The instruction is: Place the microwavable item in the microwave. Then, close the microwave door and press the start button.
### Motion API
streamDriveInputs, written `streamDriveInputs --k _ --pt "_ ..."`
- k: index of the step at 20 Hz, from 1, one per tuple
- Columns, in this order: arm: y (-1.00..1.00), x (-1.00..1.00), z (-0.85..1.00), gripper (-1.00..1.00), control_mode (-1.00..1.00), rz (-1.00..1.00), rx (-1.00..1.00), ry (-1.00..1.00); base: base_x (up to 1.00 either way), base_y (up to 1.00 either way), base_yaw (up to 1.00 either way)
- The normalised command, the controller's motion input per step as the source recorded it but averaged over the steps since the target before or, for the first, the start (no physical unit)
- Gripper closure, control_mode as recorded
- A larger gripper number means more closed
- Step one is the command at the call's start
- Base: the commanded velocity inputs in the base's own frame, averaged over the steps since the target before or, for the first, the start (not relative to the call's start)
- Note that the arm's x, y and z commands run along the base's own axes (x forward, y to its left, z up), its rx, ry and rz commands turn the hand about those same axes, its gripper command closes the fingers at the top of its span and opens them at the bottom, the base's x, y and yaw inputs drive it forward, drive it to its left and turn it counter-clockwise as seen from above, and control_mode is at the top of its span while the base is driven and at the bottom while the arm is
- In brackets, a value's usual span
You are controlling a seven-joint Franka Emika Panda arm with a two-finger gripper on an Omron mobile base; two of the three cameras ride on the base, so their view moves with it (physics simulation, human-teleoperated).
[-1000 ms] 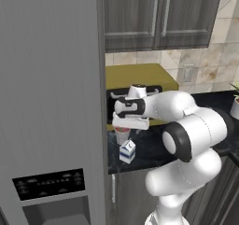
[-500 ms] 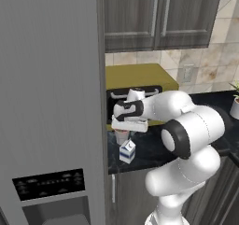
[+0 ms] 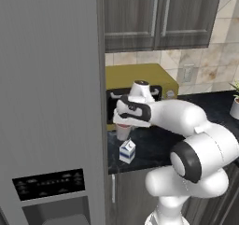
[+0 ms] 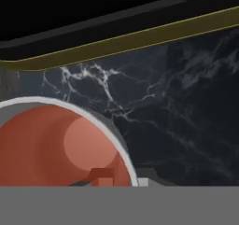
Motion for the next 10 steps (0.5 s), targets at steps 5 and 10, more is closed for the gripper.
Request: streamDriveInputs --k 5,10 --pt "-0.1 -0.7 1.0 1.0 -1.0 0.0 0.0 -0.21 0.0 0.0 0.0" --pt "-0.08 -0.92 0.8 1.0 -1.0 0.0 0.06 -0.07 0.0 0.0 0.0"
